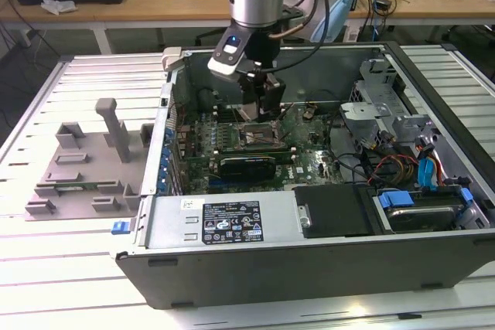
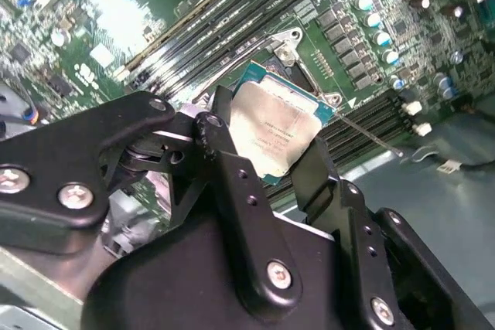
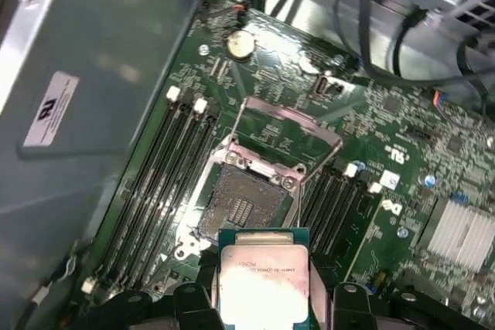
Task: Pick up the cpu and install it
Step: 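Place the cpu into insertion slot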
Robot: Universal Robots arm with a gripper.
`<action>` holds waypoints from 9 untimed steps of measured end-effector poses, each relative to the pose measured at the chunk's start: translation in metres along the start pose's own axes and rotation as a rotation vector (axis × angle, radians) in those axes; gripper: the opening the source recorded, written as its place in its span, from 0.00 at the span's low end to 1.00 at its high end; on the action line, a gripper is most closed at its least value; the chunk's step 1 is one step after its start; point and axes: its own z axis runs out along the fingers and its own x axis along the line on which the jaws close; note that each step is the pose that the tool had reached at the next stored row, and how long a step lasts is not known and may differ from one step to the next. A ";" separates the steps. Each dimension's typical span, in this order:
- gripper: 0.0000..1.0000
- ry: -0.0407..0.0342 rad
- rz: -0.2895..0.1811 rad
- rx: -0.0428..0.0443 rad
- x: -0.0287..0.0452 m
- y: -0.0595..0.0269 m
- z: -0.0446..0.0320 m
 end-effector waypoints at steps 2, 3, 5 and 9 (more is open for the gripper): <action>0.55 -0.0002 0.047 0.0015 0.0000 0.0000 0.0001; 0.55 -0.0002 0.069 0.0021 0.0000 0.0000 0.0002; 0.55 -0.0004 0.113 0.0034 0.0000 0.0000 0.0004; 0.55 -0.0006 0.213 0.0065 0.0000 0.0000 0.0008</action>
